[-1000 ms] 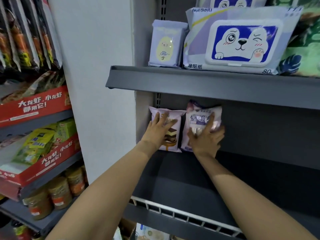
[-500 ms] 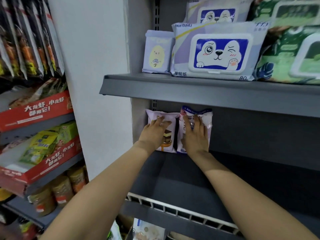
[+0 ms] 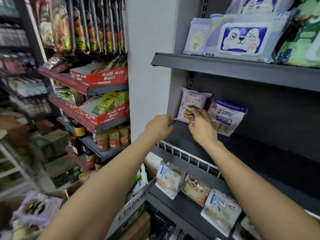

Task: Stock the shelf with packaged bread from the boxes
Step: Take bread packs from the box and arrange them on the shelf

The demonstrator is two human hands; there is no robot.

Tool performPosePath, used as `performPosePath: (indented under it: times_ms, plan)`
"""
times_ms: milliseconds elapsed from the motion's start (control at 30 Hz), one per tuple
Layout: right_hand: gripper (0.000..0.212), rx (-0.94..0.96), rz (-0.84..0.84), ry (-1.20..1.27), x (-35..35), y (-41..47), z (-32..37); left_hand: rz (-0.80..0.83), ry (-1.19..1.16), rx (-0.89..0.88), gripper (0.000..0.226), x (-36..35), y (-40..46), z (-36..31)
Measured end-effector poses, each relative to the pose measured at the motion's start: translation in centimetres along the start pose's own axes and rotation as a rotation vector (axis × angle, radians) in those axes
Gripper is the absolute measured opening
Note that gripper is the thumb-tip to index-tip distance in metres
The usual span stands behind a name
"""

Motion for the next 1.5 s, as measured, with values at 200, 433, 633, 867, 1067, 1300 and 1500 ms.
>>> performPosePath:
  times_ms: [200,433,633,867,1067,1300,1500]
  plan:
    - [0.076,-0.14,0.058,-0.358,1.2,-0.8,-3.8,0.07,-0.065,-0.134,0.039,-0.6,-0.2,-4.0]
    - [0.066,-0.178,0.521,-0.019,-0.3,-1.4,-7.3,0.26,-0.023,-0.252,0.046,-4.5,1.6,-9.6]
    - [0.053,-0.252,0.407,0.138,0.5,-0.5,-10.2,0.4,0.003,-0.274,0.05,-6.6,2.3,-11.9]
    - [0.032,-0.456,-0.139,0.918,6.0,2.3,-12.9,0.283,-0.495,-0.092,0.071,-7.7,6.4,-10.3]
    - [0.072,-0.231,-0.042,0.958,3.0,3.1,-12.5,0.186,-0.701,0.041,0.064,-8.0,10.2,-9.4]
    - [0.078,-0.317,-0.367,0.456,1.5,5.5,-13.9,0.029,-0.486,-0.11,0.043,-7.2,14.3,-11.0]
    - [0.08,-0.341,-0.228,-0.019,-0.3,6.1,-13.8,-0.093,0.212,-0.371,0.084,-7.3,15.7,-9.3]
Point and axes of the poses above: each hand's wrist, its own y-axis towards the middle knuckle, its own x-axis out of the back of the hand, z = x × y, the point moved 7 cm from there along y, towards the middle knuckle, and after that the axes turned 5 degrees about x, right-handed, at the moved point
